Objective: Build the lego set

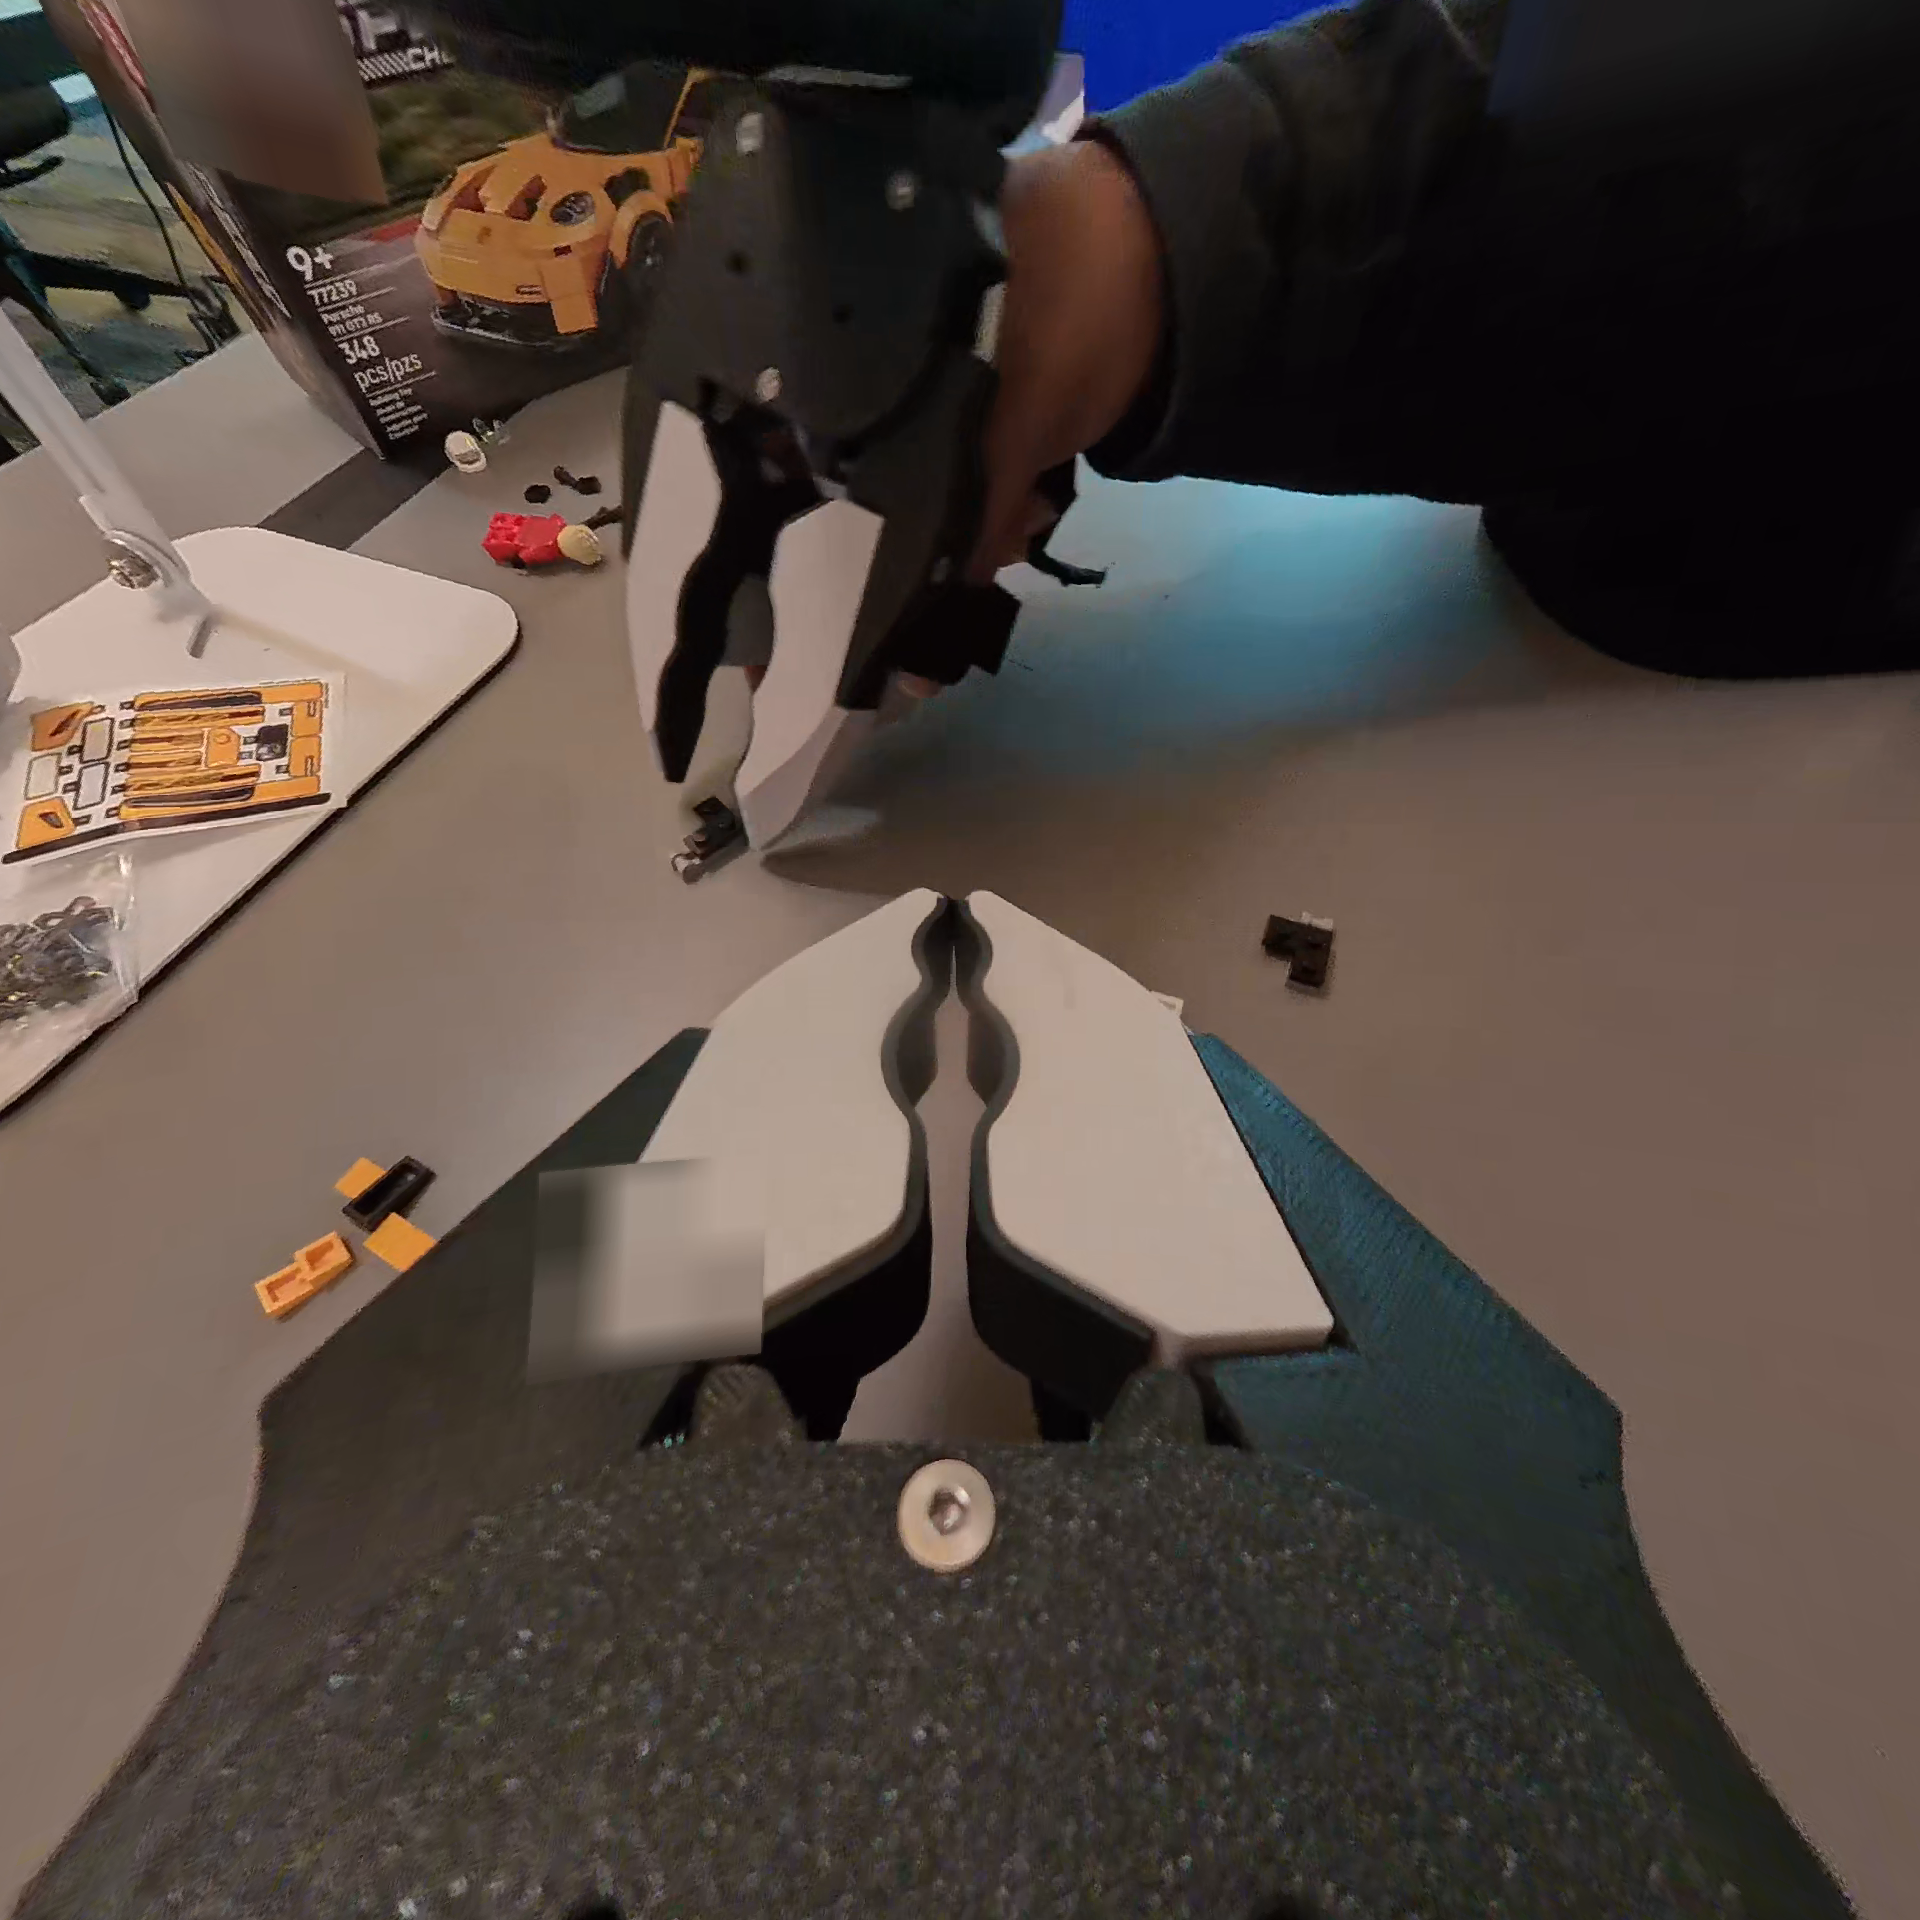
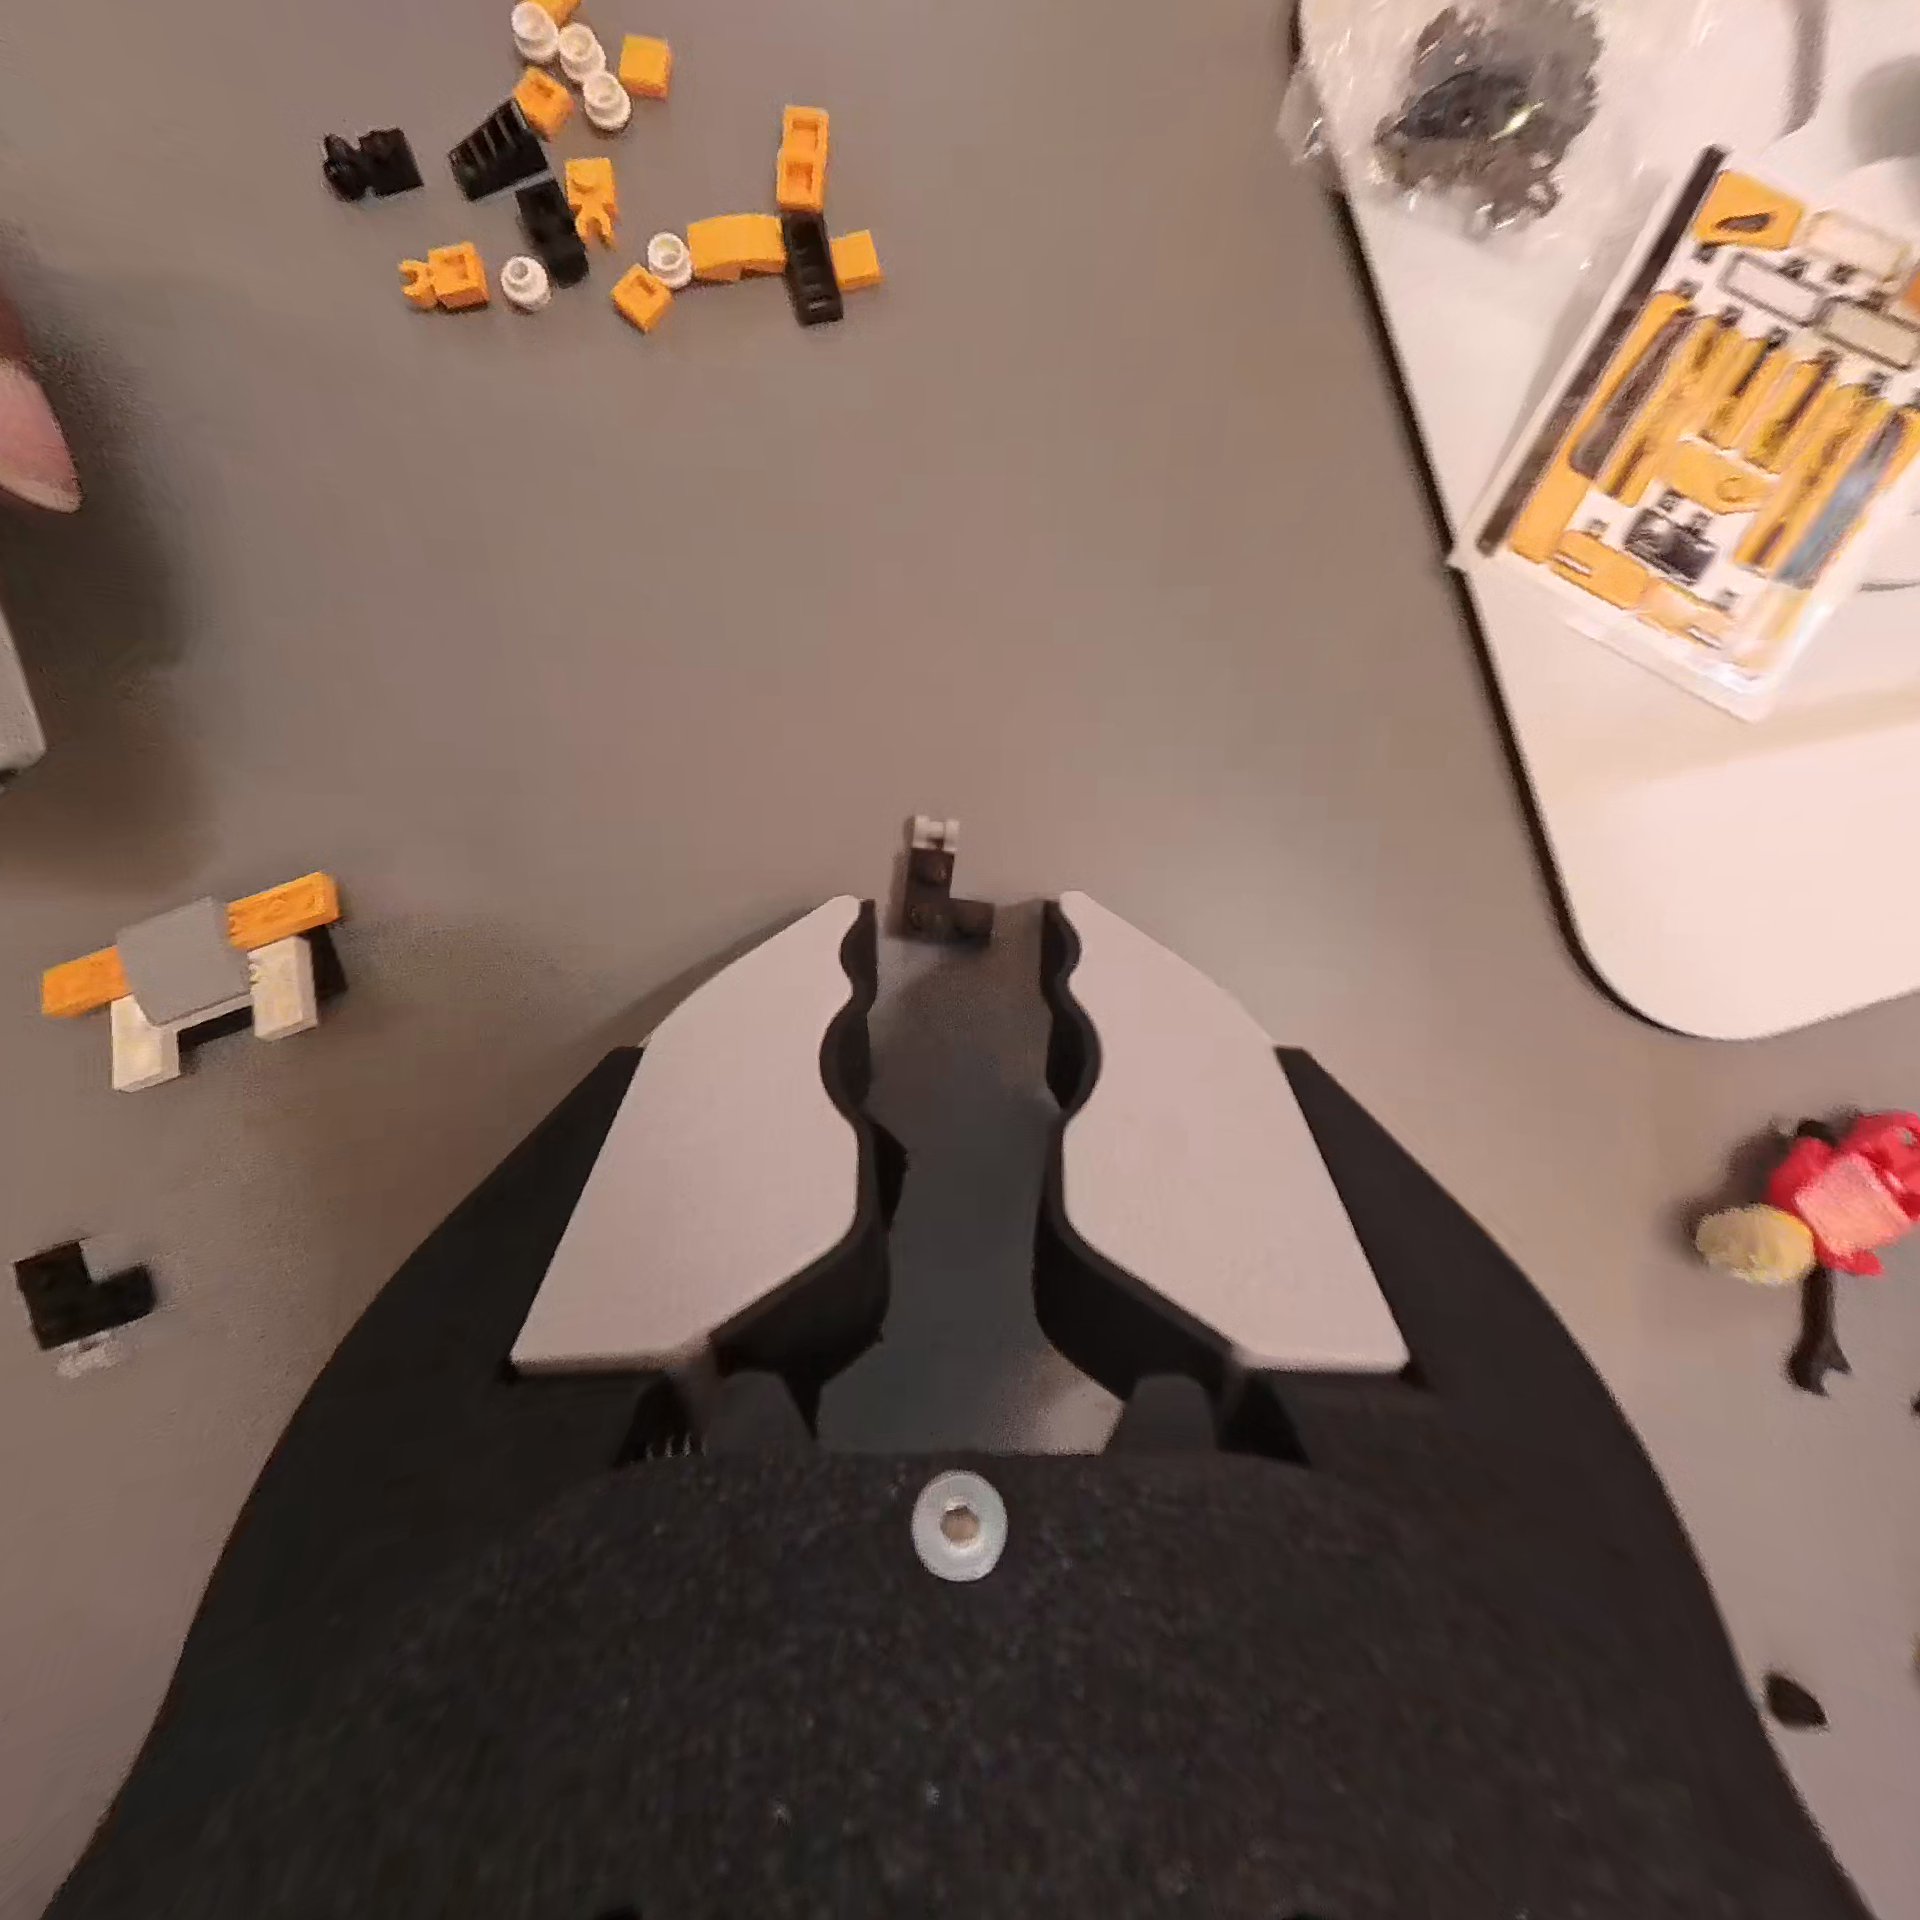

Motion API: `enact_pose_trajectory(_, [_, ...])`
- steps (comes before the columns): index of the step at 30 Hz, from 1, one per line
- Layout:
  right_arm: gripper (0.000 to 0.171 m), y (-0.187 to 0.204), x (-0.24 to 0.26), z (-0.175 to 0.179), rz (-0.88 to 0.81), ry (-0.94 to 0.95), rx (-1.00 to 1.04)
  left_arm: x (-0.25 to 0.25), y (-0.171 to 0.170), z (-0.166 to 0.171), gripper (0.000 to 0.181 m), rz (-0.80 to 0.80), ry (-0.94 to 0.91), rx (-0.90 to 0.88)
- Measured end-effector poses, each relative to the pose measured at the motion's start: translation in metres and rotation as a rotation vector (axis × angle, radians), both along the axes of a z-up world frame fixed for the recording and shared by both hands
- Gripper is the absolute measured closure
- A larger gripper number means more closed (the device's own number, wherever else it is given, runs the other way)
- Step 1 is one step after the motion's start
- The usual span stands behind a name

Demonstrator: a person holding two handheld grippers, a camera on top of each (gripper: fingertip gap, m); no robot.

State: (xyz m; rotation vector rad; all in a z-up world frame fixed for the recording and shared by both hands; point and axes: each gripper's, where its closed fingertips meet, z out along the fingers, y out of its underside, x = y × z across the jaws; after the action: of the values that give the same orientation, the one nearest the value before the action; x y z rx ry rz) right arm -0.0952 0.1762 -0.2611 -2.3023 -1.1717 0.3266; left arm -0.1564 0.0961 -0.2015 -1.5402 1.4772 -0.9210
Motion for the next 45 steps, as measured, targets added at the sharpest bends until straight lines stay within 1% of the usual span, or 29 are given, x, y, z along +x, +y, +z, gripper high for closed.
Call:
enact_pose_trajectory(2, [0.154,-0.003,-0.005,-0.001,0.04,0.008,-0.03,0.0,0.0,-0.003,0.181,-0.006,0.013,0.017])
enact_pose_trajectory(4, [0.155,-0.011,-0.007,0.0,0.118,-0.02,-0.01,0.0,-0.001,-0.005,0.181,-0.012,0.022,0.024])
enact_pose_trajectory(5, [0.155,-0.021,-0.008,0.003,0.186,-0.019,0.011,0.0,-0.001,-0.006,0.181,-0.018,0.024,0.022])
enact_pose_trajectory(7, [0.155,-0.054,-0.008,0.011,0.321,-0.015,0.018,0.001,-0.006,-0.007,0.181,-0.044,0.024,0.018])
enact_pose_trajectory(9, [0.155,-0.092,0.001,0.015,0.396,-0.034,-0.003,0.003,-0.017,-0.008,0.181,-0.094,0.032,0.007])
enact_pose_trajectory(11, [0.155,-0.127,0.01,0.014,0.423,-0.059,-0.031,0.007,-0.034,-0.011,0.179,-0.167,0.048,-0.019])
enact_pose_trajectory(13, [0.155,-0.153,0.012,0.011,0.424,-0.057,-0.029,0.012,-0.054,-0.019,0.172,-0.245,0.096,-0.055])
enact_pose_trajectory(16, [0.155,-0.172,0.011,0.009,0.404,-0.04,-0.014,0.021,-0.08,-0.032,0.165,-0.316,0.177,-0.04])
enact_pose_trajectory(19, [0.155,-0.178,0.008,0.007,0.39,-0.038,0.006,0.03,-0.086,-0.045,0.157,-0.317,0.257,0.024])
enact_pose_trajectory(22, [0.155,-0.18,0.005,0.005,0.38,-0.023,0.016,0.033,-0.086,-0.048,0.158,-0.316,0.3,0.057])
enact_pose_trajectory(24, [0.154,-0.181,0.004,0.004,0.377,-0.017,0.015,0.033,-0.086,-0.052,0.159,-0.329,0.34,0.11])
enact_pose_trajectory(26, [0.154,-0.182,0.005,0.003,0.378,-0.02,0.007,0.033,-0.085,-0.056,0.156,-0.342,0.392,0.184])
enact_pose_trajectory(28, [0.154,-0.182,0.004,0.003,0.381,-0.024,0.005,0.034,-0.087,-0.058,0.156,-0.364,0.426,0.211])
enact_pose_trajectory(29, [0.154,-0.182,0.003,0.004,0.383,-0.023,0.007,0.035,-0.089,-0.058,0.156,-0.375,0.436,0.213])
enact_pose_trajectory(32, [0.154,-0.179,0.001,0.006,0.379,-0.014,0.012,0.036,-0.091,-0.059,0.165,-0.41,0.463,0.229])
enact_pose_trajectory(37, [0.155,-0.178,0.002,0.008,0.368,0.003,0.018,0.034,-0.086,-0.056,0.166,-0.399,0.474,0.224])
enact_pose_trajectory(41, [0.155,-0.181,0.0,0.009,0.365,-0.01,0.013,0.015,-0.081,-0.039,0.166,-0.379,0.47,0.153])
enact_pose_trajectory(45, [0.154,-0.18,-0.009,0.004,0.364,-0.029,-0.006,-0.006,-0.071,-0.046,0.166,-0.336,0.553,0.127])
